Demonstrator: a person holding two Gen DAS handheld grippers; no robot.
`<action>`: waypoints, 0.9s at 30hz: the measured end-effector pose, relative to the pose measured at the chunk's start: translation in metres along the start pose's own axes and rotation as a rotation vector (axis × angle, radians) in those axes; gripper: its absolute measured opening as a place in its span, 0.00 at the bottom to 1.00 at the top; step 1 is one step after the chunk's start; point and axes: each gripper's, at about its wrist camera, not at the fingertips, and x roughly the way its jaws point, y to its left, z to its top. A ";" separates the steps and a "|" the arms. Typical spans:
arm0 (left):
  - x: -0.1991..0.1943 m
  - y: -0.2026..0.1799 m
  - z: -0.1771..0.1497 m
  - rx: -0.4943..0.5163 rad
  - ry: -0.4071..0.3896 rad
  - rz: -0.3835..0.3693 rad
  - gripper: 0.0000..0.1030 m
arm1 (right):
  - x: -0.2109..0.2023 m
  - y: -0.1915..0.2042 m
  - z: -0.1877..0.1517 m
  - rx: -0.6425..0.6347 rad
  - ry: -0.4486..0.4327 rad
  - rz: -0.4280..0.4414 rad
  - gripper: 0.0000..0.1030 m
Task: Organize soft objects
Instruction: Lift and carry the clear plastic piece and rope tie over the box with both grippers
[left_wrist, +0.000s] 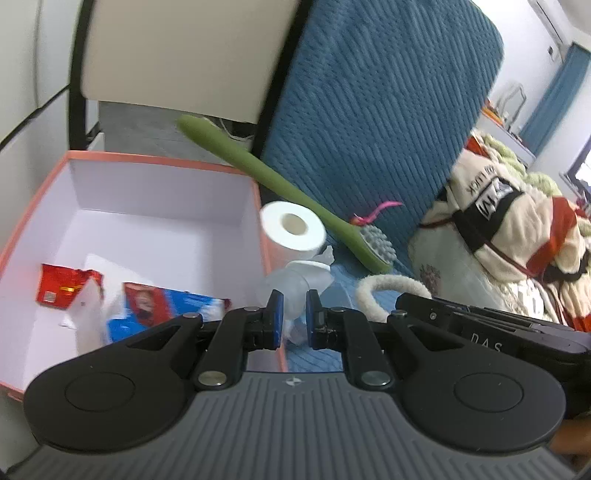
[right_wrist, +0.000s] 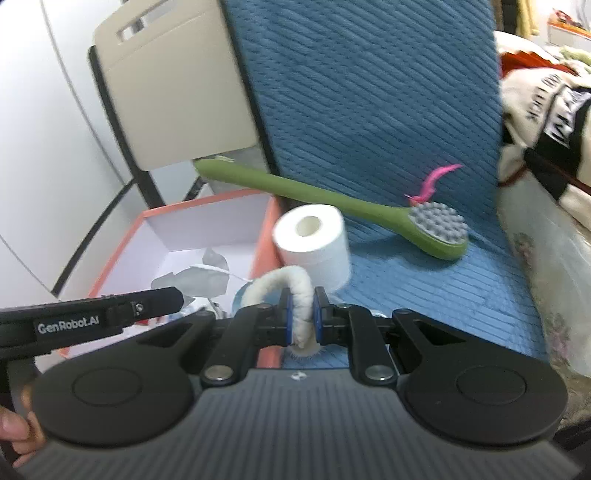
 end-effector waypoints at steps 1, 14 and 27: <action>-0.003 0.005 0.001 -0.006 -0.004 0.004 0.14 | 0.001 0.005 0.002 -0.003 -0.002 0.010 0.14; -0.019 0.067 0.007 -0.072 -0.019 0.064 0.14 | 0.044 0.076 -0.013 -0.075 0.121 0.180 0.15; -0.012 0.095 -0.003 -0.123 -0.005 0.054 0.14 | 0.060 0.066 -0.015 0.070 0.142 0.190 0.55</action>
